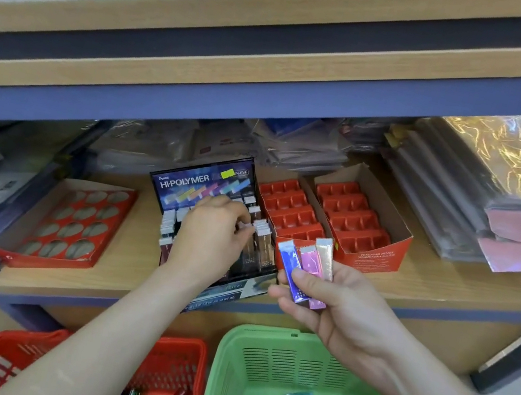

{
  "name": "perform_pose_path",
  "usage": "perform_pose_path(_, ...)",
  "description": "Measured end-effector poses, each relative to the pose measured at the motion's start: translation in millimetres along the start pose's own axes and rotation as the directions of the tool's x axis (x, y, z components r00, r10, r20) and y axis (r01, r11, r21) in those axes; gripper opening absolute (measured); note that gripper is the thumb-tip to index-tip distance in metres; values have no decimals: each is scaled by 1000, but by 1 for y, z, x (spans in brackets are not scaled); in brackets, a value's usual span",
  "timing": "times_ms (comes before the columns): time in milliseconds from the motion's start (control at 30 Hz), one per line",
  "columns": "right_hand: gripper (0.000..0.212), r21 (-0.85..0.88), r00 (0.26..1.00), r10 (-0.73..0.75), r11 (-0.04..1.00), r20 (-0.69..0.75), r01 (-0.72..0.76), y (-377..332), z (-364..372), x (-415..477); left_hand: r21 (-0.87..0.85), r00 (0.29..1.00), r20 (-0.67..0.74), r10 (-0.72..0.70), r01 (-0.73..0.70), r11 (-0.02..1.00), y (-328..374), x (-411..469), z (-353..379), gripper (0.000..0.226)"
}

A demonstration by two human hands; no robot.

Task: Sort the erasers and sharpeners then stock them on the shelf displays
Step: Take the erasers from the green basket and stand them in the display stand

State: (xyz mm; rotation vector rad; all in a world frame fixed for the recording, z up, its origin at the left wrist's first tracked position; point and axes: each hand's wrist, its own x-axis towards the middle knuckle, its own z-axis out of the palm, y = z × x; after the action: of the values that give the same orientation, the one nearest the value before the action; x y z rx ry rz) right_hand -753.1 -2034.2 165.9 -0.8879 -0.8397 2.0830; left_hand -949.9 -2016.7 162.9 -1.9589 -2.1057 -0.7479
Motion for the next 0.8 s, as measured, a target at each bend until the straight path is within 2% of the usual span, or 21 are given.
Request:
perform_pose_path(33, 15, -25, 1000, -7, 1000, -6, 7, 1, 0, 0, -121, 998, 12, -63, 64, 991, 6, -2, -7, 12)
perform_pose_path(67, 16, -49, 1000, -13, 999, -7, 12, 2, 1, 1, -290, 988, 82, -133, 152, 945, 12, -6, -13, 19)
perform_pose_path(133, 21, -93, 1000, -18, 996, 3, 18, 4, 2, 2, -601, 936, 302, -182, 335, 725, 24, -18, -25, 24)
perform_pose_path(167, 22, -113, 1000, -16, 993, 9, 17, 5, 3, 2, -668, 911, 377, -164, 390, 634, 29, -25, -29, 19)
perform_pose_path(233, 22, -141, 1000, 0, 990, 27, 4, 8, 5, 1, -720, 893, 426, -145, 432, 543, 31, -36, -32, 4)
perform_pose_path(300, 23, -135, 999, 22, 991, 40, -16, 10, 7, 1, -742, 888, 417, -196, 457, 490, 29, -42, -34, 7)
perform_pose_path(367, 25, -59, 998, 49, 997, 28, -47, 11, 7, 3, -766, 892, 360, -272, 449, 460, 24, -41, -40, 11)
perform_pose_path(433, 27, 23, 997, 70, 997, 30, -71, 8, 5, 4, -780, 904, 246, -349, 398, 483, 12, -37, -51, 12)
perform_pose_path(533, 23, 13, 992, 88, 996, 85, -90, 6, 4, 3, -693, 914, 48, -402, 321, 646, -19, -29, -67, 17)
perform_pose_path(600, 20, -29, 993, 85, 996, 76, -83, 7, 5, 4, -602, 918, -31, -394, 298, 741, -36, -27, -74, 18)
perform_pose_path(700, 19, -136, 996, 68, 989, 52, -60, 10, 9, 6, -507, 932, -56, -359, 283, 814, -44, -29, -76, 15)
perform_pose_path(800, 24, -256, 998, 55, 966, 37, -43, 15, 11, 7, -483, 937, -46, -346, 282, 829, -43, -32, -71, 15)
